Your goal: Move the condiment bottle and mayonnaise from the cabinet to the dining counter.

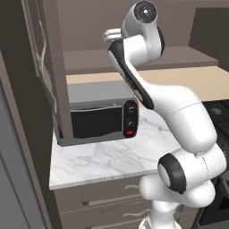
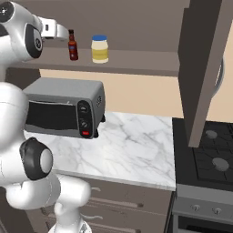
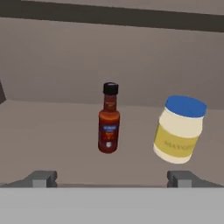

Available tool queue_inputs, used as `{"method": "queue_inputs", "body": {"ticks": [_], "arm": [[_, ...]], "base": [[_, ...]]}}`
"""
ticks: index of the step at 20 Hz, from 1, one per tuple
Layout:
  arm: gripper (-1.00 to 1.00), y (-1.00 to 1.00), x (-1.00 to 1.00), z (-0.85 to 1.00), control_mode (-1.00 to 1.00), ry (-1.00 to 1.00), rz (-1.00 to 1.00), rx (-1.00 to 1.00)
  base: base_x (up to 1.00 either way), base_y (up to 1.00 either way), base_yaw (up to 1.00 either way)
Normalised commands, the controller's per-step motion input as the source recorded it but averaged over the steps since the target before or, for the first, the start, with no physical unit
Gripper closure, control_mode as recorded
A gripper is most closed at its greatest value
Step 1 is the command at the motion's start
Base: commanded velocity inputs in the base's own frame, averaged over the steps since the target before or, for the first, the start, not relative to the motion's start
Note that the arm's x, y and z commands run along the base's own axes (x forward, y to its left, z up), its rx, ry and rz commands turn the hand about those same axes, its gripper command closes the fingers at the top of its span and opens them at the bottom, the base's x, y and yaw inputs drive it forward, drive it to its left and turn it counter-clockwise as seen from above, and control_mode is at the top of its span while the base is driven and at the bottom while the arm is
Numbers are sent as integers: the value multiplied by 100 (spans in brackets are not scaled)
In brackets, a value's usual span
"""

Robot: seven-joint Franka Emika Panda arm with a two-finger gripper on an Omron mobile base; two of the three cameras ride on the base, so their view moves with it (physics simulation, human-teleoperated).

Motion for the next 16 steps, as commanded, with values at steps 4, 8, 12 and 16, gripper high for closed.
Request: {"method": "queue_inputs", "body": {"ticks": [4, 8, 12, 16], "arm": [[-100, 0, 49, -20, -100, 0, -5, -2], [-100, 0, 48, -9, -100, 0, -5, 0], [-100, 0, 47, -1, -100, 0, -5, 0], [-100, 0, 48, 0, -100, 0, -6, 0]], "base": [[0, 0, 0], [0, 0, 0], [0, 0, 0], [0, 0, 0]]}}
